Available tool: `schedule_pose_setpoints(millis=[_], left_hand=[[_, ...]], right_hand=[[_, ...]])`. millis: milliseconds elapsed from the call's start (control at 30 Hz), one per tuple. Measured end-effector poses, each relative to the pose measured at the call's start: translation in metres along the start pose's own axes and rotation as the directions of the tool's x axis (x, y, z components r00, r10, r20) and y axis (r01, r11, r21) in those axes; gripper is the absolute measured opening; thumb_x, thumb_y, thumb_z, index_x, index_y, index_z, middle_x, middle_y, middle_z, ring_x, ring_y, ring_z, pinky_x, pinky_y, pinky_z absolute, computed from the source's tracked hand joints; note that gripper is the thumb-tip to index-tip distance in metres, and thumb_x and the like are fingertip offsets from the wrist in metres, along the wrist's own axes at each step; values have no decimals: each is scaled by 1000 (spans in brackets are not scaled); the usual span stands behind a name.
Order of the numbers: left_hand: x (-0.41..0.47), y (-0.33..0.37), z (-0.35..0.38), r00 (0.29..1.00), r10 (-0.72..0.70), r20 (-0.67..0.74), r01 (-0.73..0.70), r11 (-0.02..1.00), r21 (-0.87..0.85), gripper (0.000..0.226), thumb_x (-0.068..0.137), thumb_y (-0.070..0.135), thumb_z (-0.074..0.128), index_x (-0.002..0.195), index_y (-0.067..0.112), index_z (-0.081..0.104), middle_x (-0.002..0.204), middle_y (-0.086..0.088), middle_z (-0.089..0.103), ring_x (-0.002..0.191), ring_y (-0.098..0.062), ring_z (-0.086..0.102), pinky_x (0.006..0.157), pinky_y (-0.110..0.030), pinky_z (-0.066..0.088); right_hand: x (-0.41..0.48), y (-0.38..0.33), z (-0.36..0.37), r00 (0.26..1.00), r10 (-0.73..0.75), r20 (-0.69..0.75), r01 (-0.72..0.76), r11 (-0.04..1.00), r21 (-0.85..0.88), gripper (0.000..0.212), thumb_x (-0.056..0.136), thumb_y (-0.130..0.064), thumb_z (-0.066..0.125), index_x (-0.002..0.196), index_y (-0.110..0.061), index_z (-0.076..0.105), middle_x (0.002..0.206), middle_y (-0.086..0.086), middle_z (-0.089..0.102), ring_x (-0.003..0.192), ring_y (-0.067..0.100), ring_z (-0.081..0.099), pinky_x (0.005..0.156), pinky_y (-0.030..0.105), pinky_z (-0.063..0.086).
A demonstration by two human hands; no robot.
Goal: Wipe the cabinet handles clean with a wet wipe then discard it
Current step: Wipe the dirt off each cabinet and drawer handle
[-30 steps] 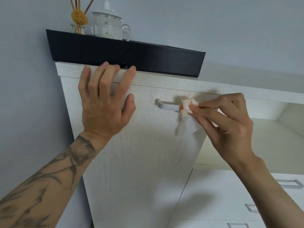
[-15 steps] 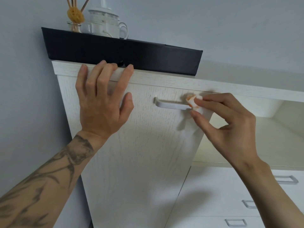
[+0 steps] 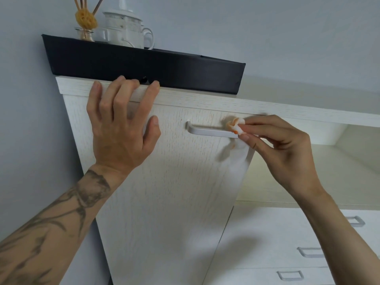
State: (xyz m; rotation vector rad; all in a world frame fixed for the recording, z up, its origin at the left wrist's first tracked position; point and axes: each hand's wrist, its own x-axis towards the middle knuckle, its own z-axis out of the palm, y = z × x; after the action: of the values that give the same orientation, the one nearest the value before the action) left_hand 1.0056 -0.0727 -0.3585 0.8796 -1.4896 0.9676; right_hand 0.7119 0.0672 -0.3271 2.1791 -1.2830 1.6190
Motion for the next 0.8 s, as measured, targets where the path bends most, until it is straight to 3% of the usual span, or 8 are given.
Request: schedule_pose_setpoints(millis=[67, 200, 367, 533, 633, 800], left_hand=[[0, 0, 0, 1000, -2, -1, 2, 1000, 4, 55, 106, 34, 45, 159, 23, 38, 149, -12, 35, 144, -33, 34, 129, -53, 15], [0, 0, -1, 1000, -3, 4, 3, 1000, -4, 54, 106, 34, 44, 159, 23, 37, 149, -12, 34, 144, -33, 33, 129, -52, 15], [1, 0, 0, 1000, 2, -4, -2, 1000, 0, 53, 107, 35, 44, 158, 22, 39, 149, -12, 34, 144, -33, 34, 128, -52, 15], [0, 0, 0, 1000, -1, -1, 1, 1000, 1, 54, 106, 35, 43, 159, 23, 37, 149, -12, 34, 144, -33, 34, 128, -53, 15], [0, -1, 1, 1000, -1, 0, 1, 1000, -4, 55, 106, 35, 44, 160, 24, 36, 150, -12, 34, 145, -32, 34, 128, -55, 18], [-1, -1, 2, 1000, -1, -1, 1, 1000, 4, 55, 106, 35, 43, 160, 24, 37, 150, -12, 35, 145, -32, 34, 128, -55, 18]], right_hand=[[-1, -3, 2, 999, 44, -18, -43, 997, 64, 20, 95, -10, 75, 113, -17, 80, 116, -4, 76, 115, 17, 71, 96, 41, 57], [-9, -8, 6, 990, -128, -62, 119, 983, -142, 21, 96, -7, 75, 116, -14, 79, 113, -6, 74, 110, 3, 68, 94, 17, 50], [-2, -6, 2, 999, 38, -24, -38, 999, -19, 20, 98, -11, 72, 115, -17, 79, 118, -6, 75, 115, 9, 69, 98, 23, 54], [-9, -11, 4, 996, -75, -42, 68, 986, -155, 19, 101, -8, 69, 112, -19, 79, 118, -9, 74, 115, 1, 67, 97, 13, 47], [-3, -10, 2, 999, -19, -31, 14, 989, -148, 24, 101, -6, 67, 110, -28, 74, 116, -16, 71, 113, -3, 66, 96, 15, 50], [-15, -11, 3, 991, -105, -83, 87, 976, -199, 19, 97, -5, 74, 110, -18, 79, 110, -7, 74, 105, 4, 68, 90, 14, 47]])
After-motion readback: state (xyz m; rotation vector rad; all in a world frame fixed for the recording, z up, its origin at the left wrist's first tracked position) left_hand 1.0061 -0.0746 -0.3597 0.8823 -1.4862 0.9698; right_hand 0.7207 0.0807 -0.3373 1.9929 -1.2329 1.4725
